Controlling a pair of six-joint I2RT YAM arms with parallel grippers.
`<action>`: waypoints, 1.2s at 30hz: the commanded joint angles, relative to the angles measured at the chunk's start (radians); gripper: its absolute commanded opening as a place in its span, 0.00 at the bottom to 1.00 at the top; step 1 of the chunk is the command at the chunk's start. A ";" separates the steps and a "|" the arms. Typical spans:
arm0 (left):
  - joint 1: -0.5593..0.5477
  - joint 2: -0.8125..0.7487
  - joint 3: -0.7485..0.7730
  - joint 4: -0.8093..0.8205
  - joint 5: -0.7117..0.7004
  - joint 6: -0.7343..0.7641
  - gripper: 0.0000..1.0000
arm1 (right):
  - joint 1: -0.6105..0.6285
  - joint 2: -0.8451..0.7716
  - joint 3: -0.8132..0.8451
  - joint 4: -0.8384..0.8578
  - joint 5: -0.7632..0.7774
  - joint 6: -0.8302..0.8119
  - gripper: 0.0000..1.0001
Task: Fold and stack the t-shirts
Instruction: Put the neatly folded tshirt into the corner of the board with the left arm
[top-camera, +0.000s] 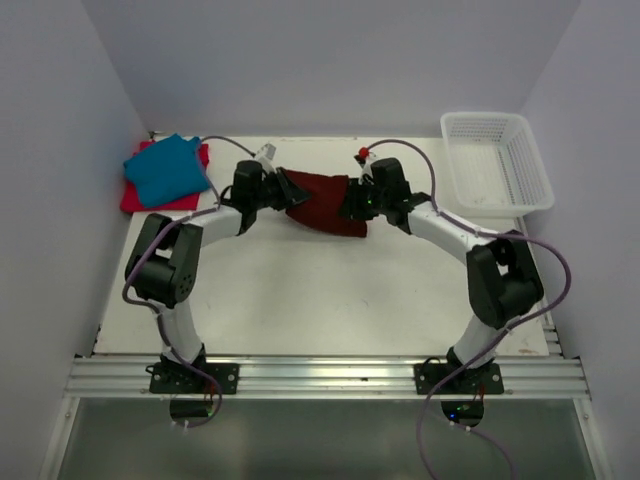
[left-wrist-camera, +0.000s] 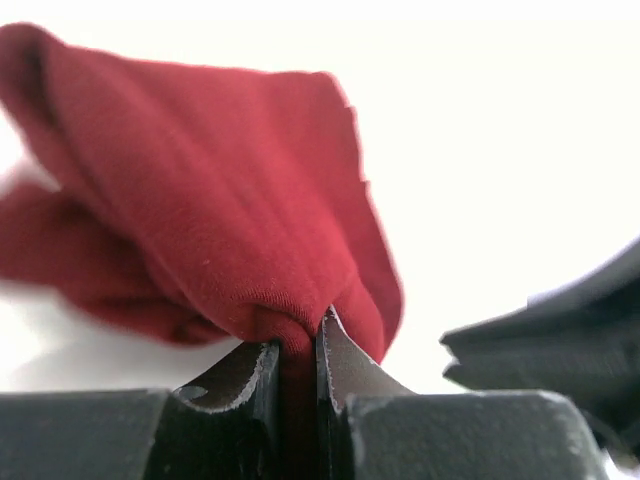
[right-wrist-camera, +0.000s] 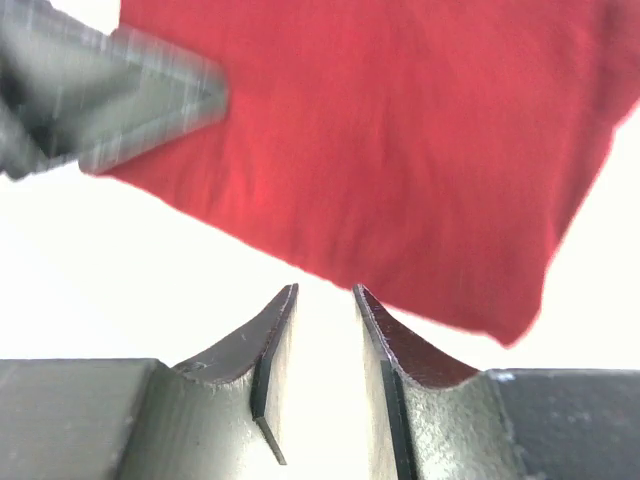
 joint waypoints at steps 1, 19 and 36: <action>0.061 -0.104 0.183 -0.178 -0.037 0.188 0.00 | 0.005 -0.155 -0.031 -0.005 -0.002 -0.013 0.31; 0.373 0.196 0.755 -0.723 -0.126 0.523 0.00 | 0.005 -0.457 -0.266 -0.083 0.018 0.010 0.31; 0.604 0.417 1.301 -0.743 -0.104 0.466 0.00 | 0.007 -0.505 -0.318 -0.177 0.044 -0.023 0.29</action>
